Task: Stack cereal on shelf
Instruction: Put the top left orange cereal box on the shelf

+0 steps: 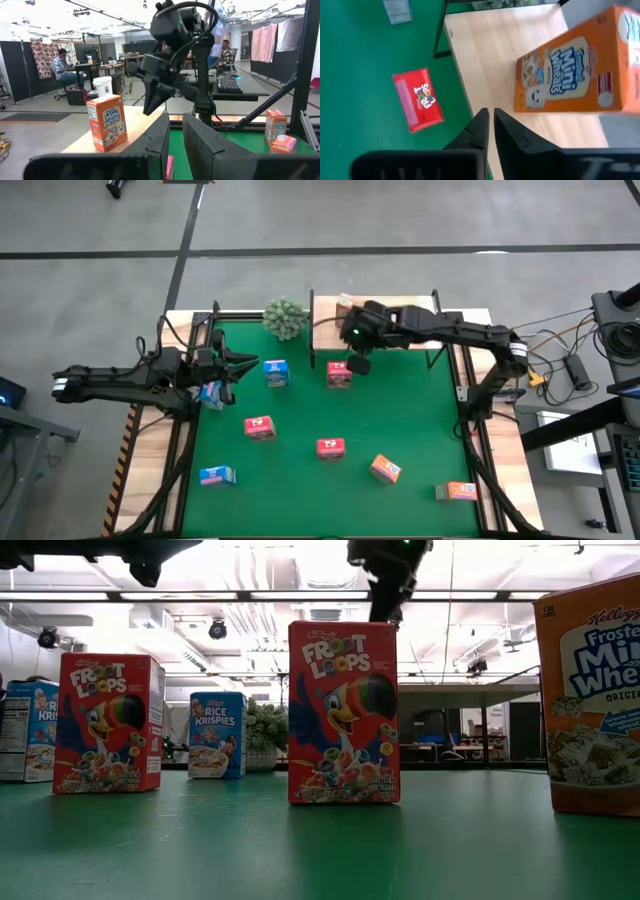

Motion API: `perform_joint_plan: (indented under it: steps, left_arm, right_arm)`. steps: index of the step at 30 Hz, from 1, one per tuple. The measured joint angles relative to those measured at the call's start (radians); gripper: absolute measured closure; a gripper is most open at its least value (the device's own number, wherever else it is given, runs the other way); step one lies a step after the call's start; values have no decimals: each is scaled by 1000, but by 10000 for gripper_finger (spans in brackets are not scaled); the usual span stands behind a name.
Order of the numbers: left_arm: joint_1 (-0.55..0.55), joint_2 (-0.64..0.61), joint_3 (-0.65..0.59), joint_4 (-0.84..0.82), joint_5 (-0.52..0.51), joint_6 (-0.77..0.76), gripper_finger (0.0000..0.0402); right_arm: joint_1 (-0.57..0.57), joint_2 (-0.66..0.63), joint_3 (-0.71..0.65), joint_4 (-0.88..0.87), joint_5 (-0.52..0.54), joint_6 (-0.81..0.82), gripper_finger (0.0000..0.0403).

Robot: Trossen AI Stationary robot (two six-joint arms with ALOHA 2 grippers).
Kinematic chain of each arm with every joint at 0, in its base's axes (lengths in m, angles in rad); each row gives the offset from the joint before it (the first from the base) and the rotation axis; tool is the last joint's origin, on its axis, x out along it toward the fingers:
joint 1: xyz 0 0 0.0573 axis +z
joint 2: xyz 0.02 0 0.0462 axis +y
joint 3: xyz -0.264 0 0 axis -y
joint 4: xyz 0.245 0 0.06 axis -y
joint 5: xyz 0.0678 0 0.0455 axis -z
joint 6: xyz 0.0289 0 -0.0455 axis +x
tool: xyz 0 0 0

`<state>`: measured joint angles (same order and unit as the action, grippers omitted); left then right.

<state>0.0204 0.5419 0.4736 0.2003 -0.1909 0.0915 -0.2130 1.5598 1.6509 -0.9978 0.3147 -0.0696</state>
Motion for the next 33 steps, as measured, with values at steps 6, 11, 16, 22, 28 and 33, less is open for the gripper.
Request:
perform_joint_plan:
  steps: [6, 11, 16, 22, 28, 33]
  left_arm:
    - [0, 0, 0, 0, 0, 3, 365]
    - [0, 0, 0, 0, 0, 4, 365]
    - [0, 0, 0, 0, 0, 5, 365]
    - [0, 0, 0, 1, 0, 17, 365]
    - [0, 0, 0, 1, 0, 23, 365]
    - [0, 0, 0, 1, 0, 24, 365]
  right_arm:
    - [-40, -167, -337, 376, 1, 18, 390]
    - [-81, -248, -565, 676, 1, 7, 390]
    - [-117, -264, -697, 865, 0, -5, 390]
    - [-152, -221, -727, 933, -9, -22, 390]
    - [-176, -156, -674, 936, -8, -54, 390]
    - [-191, -91, -610, 934, -7, -81, 390]
